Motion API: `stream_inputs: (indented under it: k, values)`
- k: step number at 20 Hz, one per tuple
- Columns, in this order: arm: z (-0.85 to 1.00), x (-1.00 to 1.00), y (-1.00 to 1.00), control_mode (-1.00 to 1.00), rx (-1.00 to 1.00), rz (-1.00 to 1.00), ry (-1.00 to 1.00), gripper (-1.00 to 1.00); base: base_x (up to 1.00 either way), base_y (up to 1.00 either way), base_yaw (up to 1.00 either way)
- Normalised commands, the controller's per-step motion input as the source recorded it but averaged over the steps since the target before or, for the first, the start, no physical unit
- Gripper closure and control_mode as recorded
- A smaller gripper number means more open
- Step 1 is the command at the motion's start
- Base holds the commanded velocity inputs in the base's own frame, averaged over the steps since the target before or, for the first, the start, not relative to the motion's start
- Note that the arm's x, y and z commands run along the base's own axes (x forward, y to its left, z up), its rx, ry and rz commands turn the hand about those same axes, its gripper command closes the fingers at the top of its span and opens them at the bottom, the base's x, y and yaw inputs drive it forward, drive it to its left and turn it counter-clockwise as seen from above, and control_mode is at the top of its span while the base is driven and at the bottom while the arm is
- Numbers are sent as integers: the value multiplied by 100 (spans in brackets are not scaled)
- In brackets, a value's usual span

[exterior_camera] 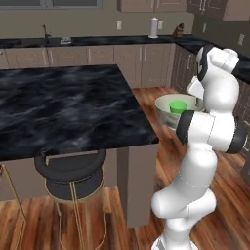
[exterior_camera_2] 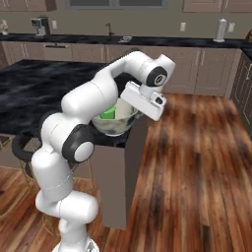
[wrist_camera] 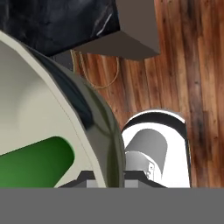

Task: Place the cup inside the bowl on the dining table and move the bowl to any counter.

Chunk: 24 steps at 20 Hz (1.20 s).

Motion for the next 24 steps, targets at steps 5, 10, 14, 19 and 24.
stream_inputs:
  k: [5,10,14,19,24]
  values:
    - [0,0,0,100,0,0,0,100,0,-73,0]
    - [0,0,0,100,0,0,0,100,6,-63,0]
    - [0,0,0,100,0,0,0,100,48,-50,3]
    - [0,0,0,100,0,0,0,100,59,-37,4]
    - [0,0,0,100,0,0,0,100,66,-28,6]
